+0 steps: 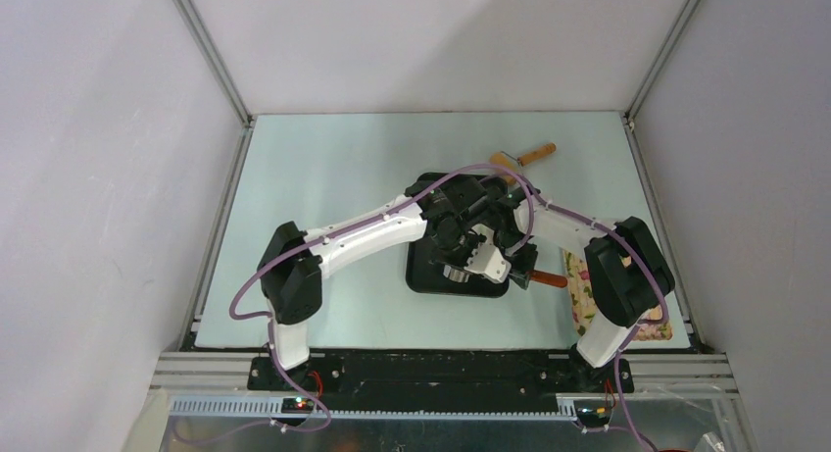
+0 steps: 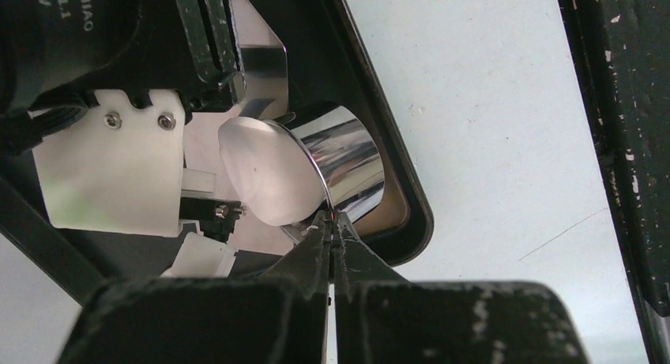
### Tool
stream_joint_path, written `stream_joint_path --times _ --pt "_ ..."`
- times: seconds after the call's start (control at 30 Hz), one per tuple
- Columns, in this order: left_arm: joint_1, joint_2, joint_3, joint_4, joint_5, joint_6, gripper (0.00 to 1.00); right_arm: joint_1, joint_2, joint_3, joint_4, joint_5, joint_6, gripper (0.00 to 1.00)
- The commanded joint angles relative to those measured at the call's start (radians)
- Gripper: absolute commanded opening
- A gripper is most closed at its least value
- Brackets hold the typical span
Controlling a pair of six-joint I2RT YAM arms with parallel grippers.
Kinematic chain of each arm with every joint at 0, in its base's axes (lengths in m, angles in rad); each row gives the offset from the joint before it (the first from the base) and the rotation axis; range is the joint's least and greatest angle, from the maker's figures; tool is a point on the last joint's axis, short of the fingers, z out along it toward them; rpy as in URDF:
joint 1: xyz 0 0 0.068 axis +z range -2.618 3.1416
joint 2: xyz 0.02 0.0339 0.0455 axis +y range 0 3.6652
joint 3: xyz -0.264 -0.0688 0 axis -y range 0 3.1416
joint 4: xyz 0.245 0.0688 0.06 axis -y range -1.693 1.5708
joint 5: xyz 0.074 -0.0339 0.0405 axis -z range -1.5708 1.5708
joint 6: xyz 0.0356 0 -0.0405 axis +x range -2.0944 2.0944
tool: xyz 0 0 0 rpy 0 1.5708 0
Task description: Roll out the dumpling wrappers from the dough
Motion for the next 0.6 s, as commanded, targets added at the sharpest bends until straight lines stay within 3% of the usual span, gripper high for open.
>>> stream_joint_path --times 0.0,0.57 --pt "0.004 -0.003 0.01 -0.011 -0.03 0.026 0.0 0.002 -0.002 0.041 -0.023 -0.02 -0.023 0.0" --pt "0.025 -0.019 0.057 -0.017 -0.02 -0.006 0.0 -0.013 -0.024 0.068 -0.066 -0.082 -0.018 0.0"
